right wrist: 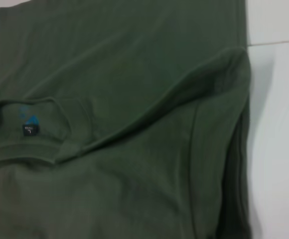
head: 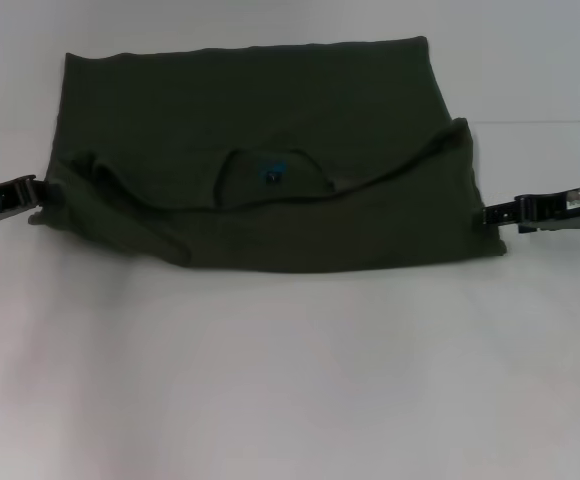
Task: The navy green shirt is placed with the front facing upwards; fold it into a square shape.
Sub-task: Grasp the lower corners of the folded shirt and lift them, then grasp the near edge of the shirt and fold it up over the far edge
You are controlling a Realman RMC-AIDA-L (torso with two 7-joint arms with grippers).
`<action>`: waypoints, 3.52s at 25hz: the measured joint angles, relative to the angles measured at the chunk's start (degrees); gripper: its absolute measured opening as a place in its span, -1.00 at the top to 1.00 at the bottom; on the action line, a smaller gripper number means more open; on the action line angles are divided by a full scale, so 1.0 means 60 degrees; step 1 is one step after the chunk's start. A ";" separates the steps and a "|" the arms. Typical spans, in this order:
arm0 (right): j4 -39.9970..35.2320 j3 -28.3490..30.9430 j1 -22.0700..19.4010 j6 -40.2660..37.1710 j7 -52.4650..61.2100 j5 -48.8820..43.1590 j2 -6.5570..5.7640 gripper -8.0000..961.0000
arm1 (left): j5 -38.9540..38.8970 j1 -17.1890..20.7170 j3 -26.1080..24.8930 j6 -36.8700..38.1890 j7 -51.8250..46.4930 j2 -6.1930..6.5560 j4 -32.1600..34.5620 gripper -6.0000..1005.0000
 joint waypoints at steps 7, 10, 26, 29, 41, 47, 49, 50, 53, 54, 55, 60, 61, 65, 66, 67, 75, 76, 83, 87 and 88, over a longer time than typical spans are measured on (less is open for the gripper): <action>0.0322 -0.0567 0.0186 0.0451 -0.0001 -0.0021 0.0147 -0.44 | -0.0009 -0.0007 -0.0001 -0.0021 -0.0007 -0.0004 -0.0004 0.92; 0.0507 -0.0714 0.0225 0.0678 -0.0021 -0.0025 0.0176 -0.42 | -0.0009 0.0013 0.0000 -0.0022 -0.0010 -0.0026 -0.0004 0.92; 0.0414 -0.0853 0.0211 0.0641 0.0072 -0.0022 0.0243 -0.08 | -0.0069 0.0032 -0.0001 0.0004 -0.0011 -0.0055 -0.0010 0.92; 0.0411 -0.0826 0.0210 0.0631 0.0083 -0.0024 0.0224 0.08 | -0.0068 0.0015 -0.0001 0.0004 -0.0011 -0.0056 -0.0013 0.92; 0.0374 -0.0805 0.0155 0.0530 0.0103 -0.0012 0.0140 0.92 | -0.0077 0.0019 -0.0001 0.0029 -0.0011 -0.0055 -0.0018 0.92; -0.0615 -0.0551 -0.0323 -0.1017 0.0158 0.0007 -0.0022 0.91 | 0.0156 0.0117 -0.0111 0.1198 -0.0016 0.0085 0.0078 0.92; -0.0986 -0.0453 -0.0583 -0.1608 0.0249 0.0015 -0.0117 0.90 | 0.0414 0.0134 -0.0362 0.1786 -0.0027 0.0170 0.0123 0.92; -0.1130 -0.0367 -0.0712 -0.1910 0.0295 0.0021 -0.0173 0.90 | 0.0615 0.0136 -0.0527 0.2131 -0.0029 0.0208 0.0163 0.91; -0.1406 0.0081 -0.1019 -0.2843 0.0304 0.0034 -0.0318 0.89 | 0.1150 0.0128 -0.0860 0.3274 -0.0124 0.0285 0.0400 0.92; -0.1486 0.0204 -0.1098 -0.3115 0.0283 0.0031 -0.0345 0.89 | 0.1274 0.0133 -0.0909 0.3620 -0.0205 0.0305 0.0502 0.92; -0.1575 0.0291 -0.1189 -0.3449 0.0263 0.0013 -0.0370 0.88 | 0.1407 0.0150 -0.0954 0.4003 -0.0305 0.0328 0.0630 0.92; -0.1931 0.0345 -0.1585 -0.4882 0.0216 -0.0038 -0.0479 0.87 | 0.1948 0.0389 -0.0998 0.6065 -0.0515 0.0394 0.1395 0.92; -0.1966 0.0337 -0.1641 -0.5088 0.0202 -0.0045 -0.0492 0.87 | 0.2044 0.0468 -0.1000 0.6509 -0.0507 0.0392 0.1530 0.92; -0.1982 0.0301 -0.1837 -0.5964 0.0011 -0.0109 -0.0503 0.85 | 0.2267 0.0723 -0.1004 0.7497 -0.0422 0.0321 0.1882 0.92; -0.1981 0.0300 -0.1890 -0.6133 -0.0020 -0.0132 -0.0496 0.85 | 0.2315 0.0800 -0.1005 0.7645 -0.0407 0.0306 0.1928 0.92; -0.1982 0.0296 -0.1952 -0.6276 -0.0031 -0.0154 -0.0478 0.85 | 0.2333 0.0855 -0.1006 0.7710 -0.0395 0.0297 0.1950 0.92; -0.2017 0.0374 -0.2304 -0.6815 -0.0036 -0.0162 -0.0390 0.83 | 0.3016 0.1090 -0.1122 0.8028 -0.0321 0.0310 0.1992 0.92; -0.2018 0.0376 -0.2336 -0.6846 -0.0036 -0.0162 -0.0387 0.82 | 0.3063 0.1099 -0.1142 0.8038 -0.0309 0.0311 0.1993 0.92; -0.2079 0.1209 -0.2095 -0.6528 -0.0195 0.0052 -0.0433 0.80 | 0.3000 0.0645 -0.1825 0.7763 -0.0174 0.0478 0.1902 0.92; -0.1967 0.2076 -0.1606 -0.5299 -0.0230 0.0729 -0.0440 0.79 | 0.3040 -0.0025 -0.1918 0.6394 -0.0897 0.0636 0.1503 0.92; -0.1928 0.2148 -0.1516 -0.4919 -0.0213 0.0970 -0.0417 0.79 | 0.3059 -0.0187 -0.1857 0.6034 -0.1106 0.0647 0.1420 0.92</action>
